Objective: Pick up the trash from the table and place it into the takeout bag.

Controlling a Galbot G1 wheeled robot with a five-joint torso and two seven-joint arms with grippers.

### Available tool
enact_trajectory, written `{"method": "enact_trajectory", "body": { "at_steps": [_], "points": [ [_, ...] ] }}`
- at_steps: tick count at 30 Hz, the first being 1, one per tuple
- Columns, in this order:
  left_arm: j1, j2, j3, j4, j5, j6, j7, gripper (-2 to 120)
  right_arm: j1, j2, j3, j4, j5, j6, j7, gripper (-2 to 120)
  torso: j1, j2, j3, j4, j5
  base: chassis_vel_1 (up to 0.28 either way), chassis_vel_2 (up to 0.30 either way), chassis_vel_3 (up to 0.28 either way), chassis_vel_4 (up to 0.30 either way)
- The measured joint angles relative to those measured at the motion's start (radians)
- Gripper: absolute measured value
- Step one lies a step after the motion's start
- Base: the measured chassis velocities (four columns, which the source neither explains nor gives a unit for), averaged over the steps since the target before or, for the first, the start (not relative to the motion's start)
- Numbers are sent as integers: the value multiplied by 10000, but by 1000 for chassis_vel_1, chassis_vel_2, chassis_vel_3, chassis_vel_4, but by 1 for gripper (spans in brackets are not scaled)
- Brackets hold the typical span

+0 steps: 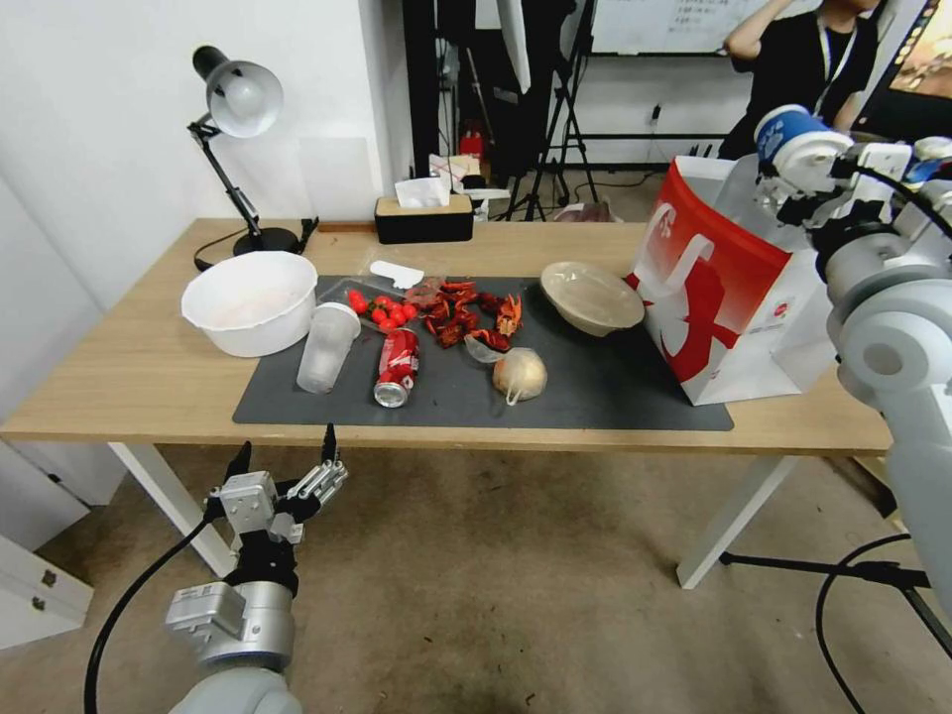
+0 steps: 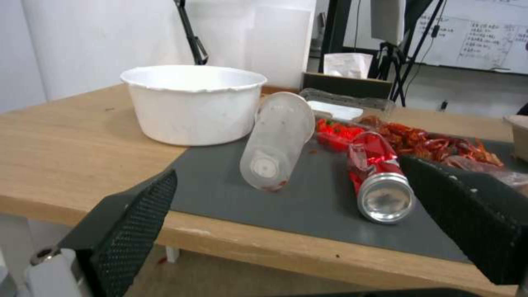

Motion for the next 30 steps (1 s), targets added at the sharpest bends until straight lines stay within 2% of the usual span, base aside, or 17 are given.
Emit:
{"method": "enact_trajectory", "body": {
  "at_steps": [1,3,4,5,12,16,19,25,30],
  "points": [
    [14,0,-7,-34,-4,-12,-2,100,-10,30,0,-28,-64,29,-20,88,0,0,0,0,-1,0,0,0,0],
    [28,7,-21,-59,-6,-15,-3,100,-24,57,0,-38,-113,31,-37,89,0,0,-1,0,-1,0,0,0,0],
    [33,20,-45,-70,-7,-16,-3,100,-35,95,0,-47,-160,31,-50,96,0,1,-1,0,0,0,0,0,0],
    [33,34,-65,-74,-7,-16,-3,100,-50,122,-1,-50,-210,32,-72,99,0,0,-1,-1,-2,0,0,0,0],
    [28,27,-67,-61,-4,-31,-2,100,-178,146,-3,-61,-393,130,-288,100,-1,0,-1,-1,-1,0,0,0,0],
    [9,14,-46,-34,6,-36,8,100,-317,113,27,32,-381,523,-749,100,0,0,-1,0,-2,0,0,0,0],
    [-12,6,-35,11,8,-66,18,100,-588,108,53,230,-371,1144,-1444,100,-1,0,-1,-1,-1,0,0,0,0],
    [-33,6,-31,49,7,-83,39,100,-1190,160,70,707,-377,1816,-2667,100,0,0,-1,1,-3,0,0,0,0],
    [-35,25,-64,82,1,-123,86,100,-2474,292,171,1205,-829,2405,-4106,100,-1,0,-1,-1,-2,0,0,0,0]
  ]
}}
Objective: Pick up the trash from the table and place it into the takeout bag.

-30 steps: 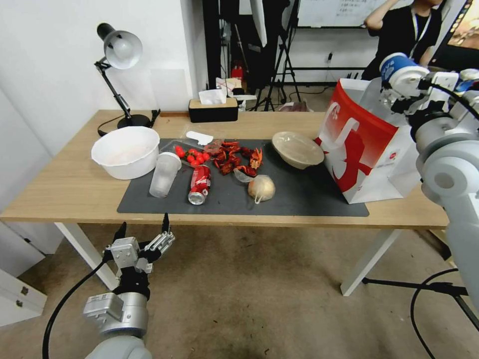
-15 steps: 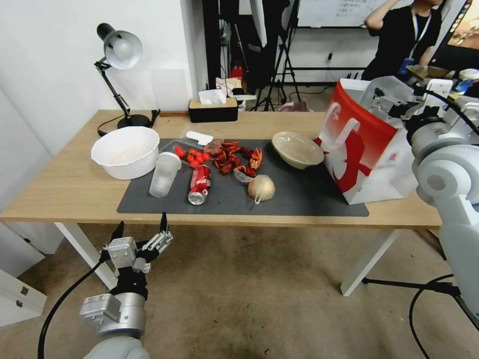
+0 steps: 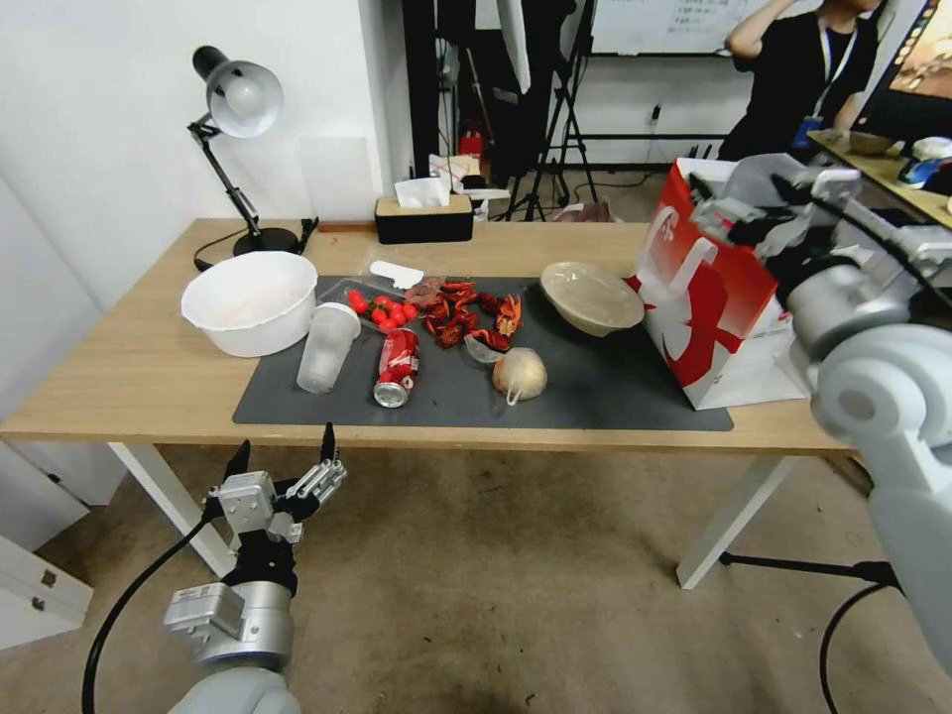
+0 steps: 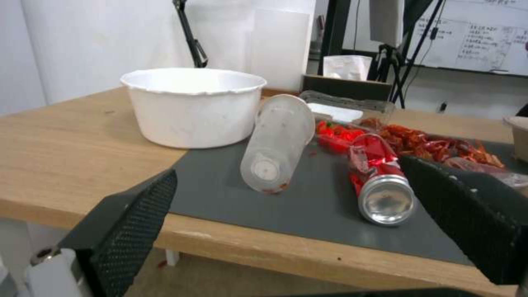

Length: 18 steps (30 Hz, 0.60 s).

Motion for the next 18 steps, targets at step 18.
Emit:
{"method": "enact_trajectory", "body": {
  "at_steps": [18],
  "points": [
    [8,-32,-15,181,-10,-139,94,100,-5018,1837,389,682,-3016,2613,-1384,100,0,0,-1,2,1,0,0,0,0]
  ]
}}
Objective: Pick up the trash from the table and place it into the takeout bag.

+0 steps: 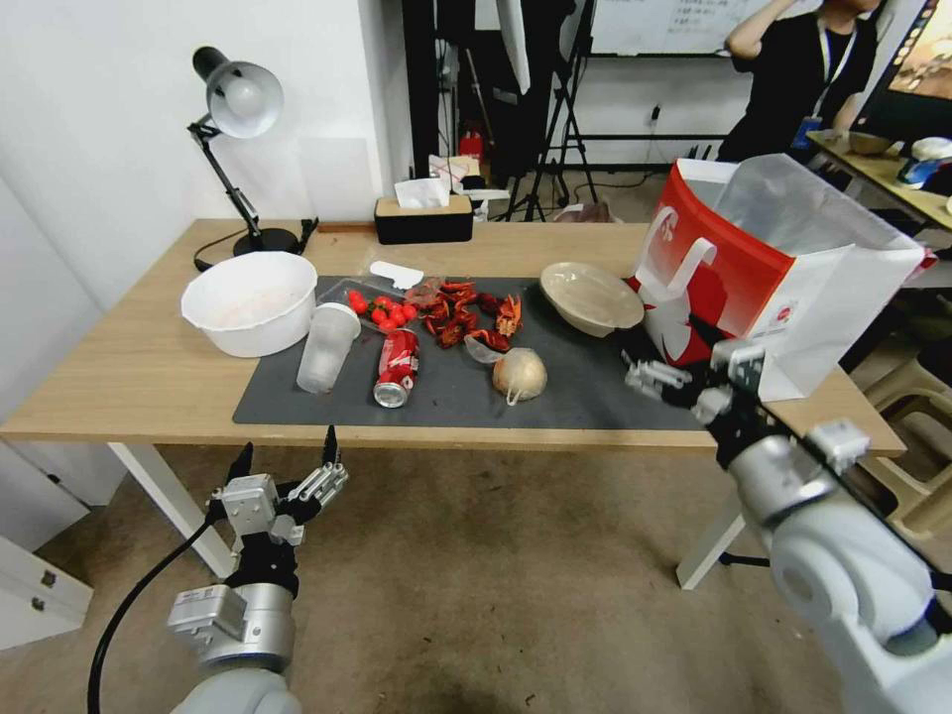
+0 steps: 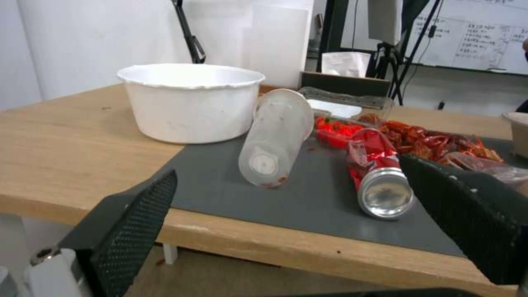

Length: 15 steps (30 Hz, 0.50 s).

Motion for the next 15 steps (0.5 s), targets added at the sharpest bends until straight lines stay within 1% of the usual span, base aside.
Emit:
{"method": "enact_trajectory", "body": {
  "at_steps": [1,3,4,5,9,15],
  "points": [
    [0,0,0,0,0,0,0,100,0,0,0,0,0,0,0,100,0,0,0,0,0,0,0,0,0],
    [10,0,-7,25,1,-15,1,100,-547,289,-26,-102,-375,535,10,100,0,0,1,-1,-1,0,0,0,0],
    [11,-1,-15,39,2,-25,1,100,-955,513,-70,-231,-714,969,27,100,-1,0,1,-2,-1,0,0,0,0],
    [11,-1,-15,39,2,-25,1,100,-955,513,-70,-231,-714,969,27,100,-1,0,1,-2,-1,0,0,0,0],
    [2,-6,-24,105,6,-29,3,100,-2122,1046,-248,-612,-1303,2061,112,100,0,-1,1,-3,0,0,0,0,0],
    [2,-10,-16,144,39,-23,11,100,-2714,1229,-330,-801,-1646,2582,233,100,-1,0,1,-1,-1,0,0,0,0]
  ]
}}
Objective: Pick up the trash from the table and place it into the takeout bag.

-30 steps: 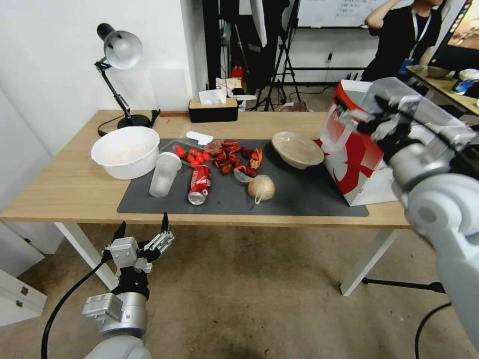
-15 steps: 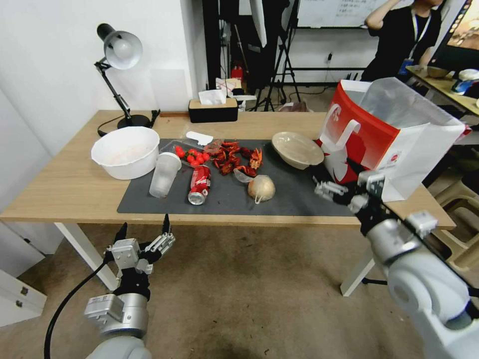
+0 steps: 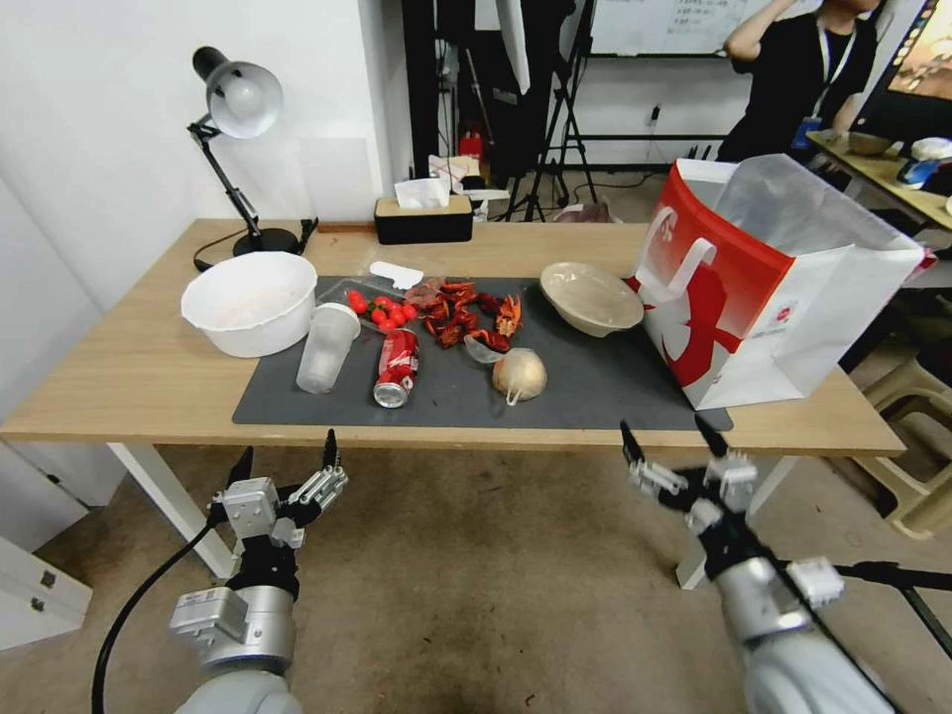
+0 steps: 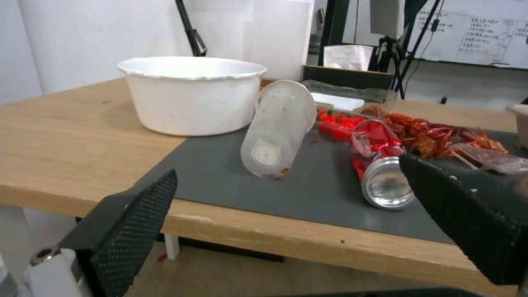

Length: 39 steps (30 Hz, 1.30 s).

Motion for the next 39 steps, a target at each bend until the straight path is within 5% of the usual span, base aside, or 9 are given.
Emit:
{"method": "enact_trajectory", "body": {
  "at_steps": [39],
  "points": [
    [94,-85,-4,68,85,-230,133,100,312,-177,-232,-70,-75,-76,42,100,1,-1,1,-2,0,0,0,0,0]
  ]
}}
